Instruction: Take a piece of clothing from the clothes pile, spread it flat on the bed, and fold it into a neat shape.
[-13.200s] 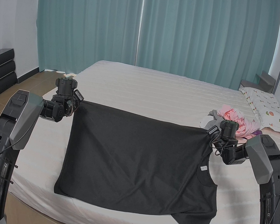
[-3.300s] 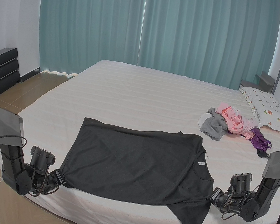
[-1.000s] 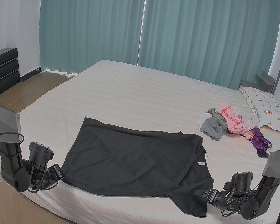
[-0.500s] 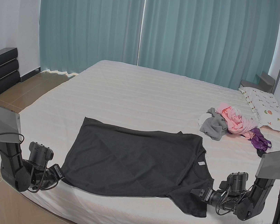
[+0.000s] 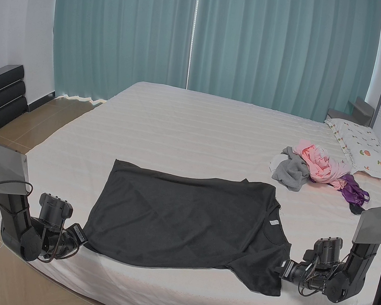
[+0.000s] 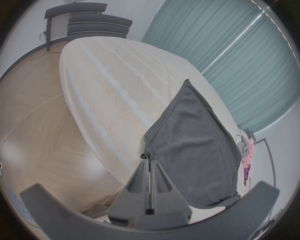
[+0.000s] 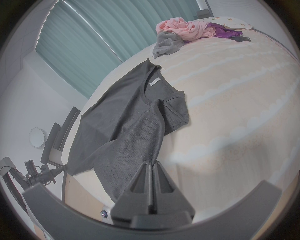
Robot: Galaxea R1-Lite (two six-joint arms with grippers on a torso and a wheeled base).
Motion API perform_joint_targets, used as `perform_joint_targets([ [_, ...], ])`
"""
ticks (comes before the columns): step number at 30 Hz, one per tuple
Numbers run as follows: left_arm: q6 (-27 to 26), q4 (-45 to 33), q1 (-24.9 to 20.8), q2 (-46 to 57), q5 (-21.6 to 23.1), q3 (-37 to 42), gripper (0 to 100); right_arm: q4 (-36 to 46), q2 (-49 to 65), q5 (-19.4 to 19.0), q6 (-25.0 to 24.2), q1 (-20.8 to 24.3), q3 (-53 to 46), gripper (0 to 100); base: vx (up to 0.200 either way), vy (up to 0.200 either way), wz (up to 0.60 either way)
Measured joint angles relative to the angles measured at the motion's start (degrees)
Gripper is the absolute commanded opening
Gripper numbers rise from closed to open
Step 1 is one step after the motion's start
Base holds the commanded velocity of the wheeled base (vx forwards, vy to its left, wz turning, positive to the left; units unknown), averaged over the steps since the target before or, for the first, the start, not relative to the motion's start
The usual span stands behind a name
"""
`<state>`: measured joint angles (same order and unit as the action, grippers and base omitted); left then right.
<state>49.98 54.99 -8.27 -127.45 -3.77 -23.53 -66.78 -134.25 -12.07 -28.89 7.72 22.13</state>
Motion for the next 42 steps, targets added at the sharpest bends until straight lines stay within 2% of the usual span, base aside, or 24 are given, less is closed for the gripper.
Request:
perform_joint_targets([
  [6, -0.1, 0.0, 0.0, 0.2, -0.1, 0.3, 0, -0.2, 2.2, -0.8, 0.0, -1.4, -1.9, 0, 0.000, 0.000, 0.00],
  [11, -0.4, -0.2, 0.1, 1.0, -0.3, 0.6, 0, -0.2, 5.5, -4.6, -0.1, -3.5, -5.2, 0, 0.000, 0.000, 0.00],
  [23, -1.4, -0.6, 0.6, 4.2, -0.4, 1.7, 0, -1.4, 11.2, -9.7, 0.0, -7.3, -12.4, 0, 0.000, 0.000, 0.00],
  [42, -8.6, -0.4, 1.7, 6.0, -0.2, 5.5, 0, -2.4, 16.2, -12.7, 2.8, -7.9, -20.7, 0, 0.000, 0.000, 0.00],
])
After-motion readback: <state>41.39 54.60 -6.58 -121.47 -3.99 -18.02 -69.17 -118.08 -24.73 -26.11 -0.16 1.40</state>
